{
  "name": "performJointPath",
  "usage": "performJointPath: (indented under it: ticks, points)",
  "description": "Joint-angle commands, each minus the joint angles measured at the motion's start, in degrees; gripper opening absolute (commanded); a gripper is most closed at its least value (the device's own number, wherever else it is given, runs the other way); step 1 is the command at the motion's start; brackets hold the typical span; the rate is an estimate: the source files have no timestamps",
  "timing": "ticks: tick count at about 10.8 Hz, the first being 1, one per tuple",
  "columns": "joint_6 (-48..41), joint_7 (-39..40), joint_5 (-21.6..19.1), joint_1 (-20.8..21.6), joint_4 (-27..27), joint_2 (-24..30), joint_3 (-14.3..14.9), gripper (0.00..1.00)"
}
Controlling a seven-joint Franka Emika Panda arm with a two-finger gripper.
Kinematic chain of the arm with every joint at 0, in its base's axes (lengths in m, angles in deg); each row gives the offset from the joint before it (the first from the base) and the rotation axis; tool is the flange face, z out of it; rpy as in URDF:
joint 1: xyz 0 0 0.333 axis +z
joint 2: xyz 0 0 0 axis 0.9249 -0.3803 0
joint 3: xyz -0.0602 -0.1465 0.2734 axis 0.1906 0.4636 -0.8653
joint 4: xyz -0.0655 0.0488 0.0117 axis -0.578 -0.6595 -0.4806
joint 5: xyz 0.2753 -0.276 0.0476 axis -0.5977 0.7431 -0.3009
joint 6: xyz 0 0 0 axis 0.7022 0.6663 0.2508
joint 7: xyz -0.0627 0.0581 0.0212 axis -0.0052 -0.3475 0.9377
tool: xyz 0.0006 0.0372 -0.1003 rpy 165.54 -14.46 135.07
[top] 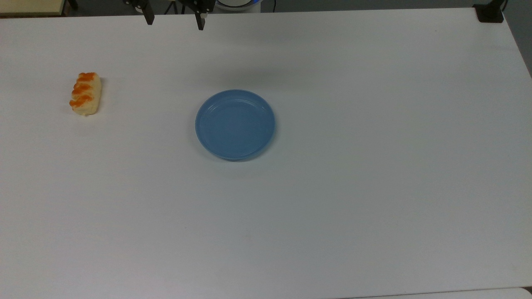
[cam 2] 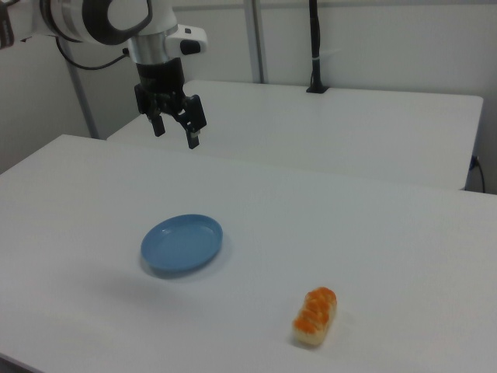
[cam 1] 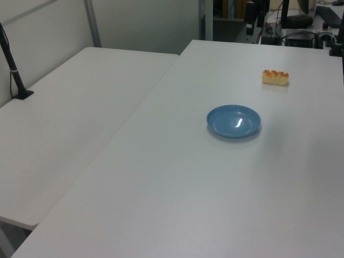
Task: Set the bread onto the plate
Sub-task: 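Move the open gripper from its start pose toward the glazed bread roll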
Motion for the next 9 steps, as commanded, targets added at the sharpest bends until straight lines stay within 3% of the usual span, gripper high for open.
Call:
performJointPath:
  ticks: [1, 9]
  points:
    - [0.75, -0.58, -0.85, 0.77, 0.38, 0.43, 1.04, 1.00]
    - [0.58, -0.49, 1.16, 0.86, 0.38, 0.43, 0.86, 1.00]
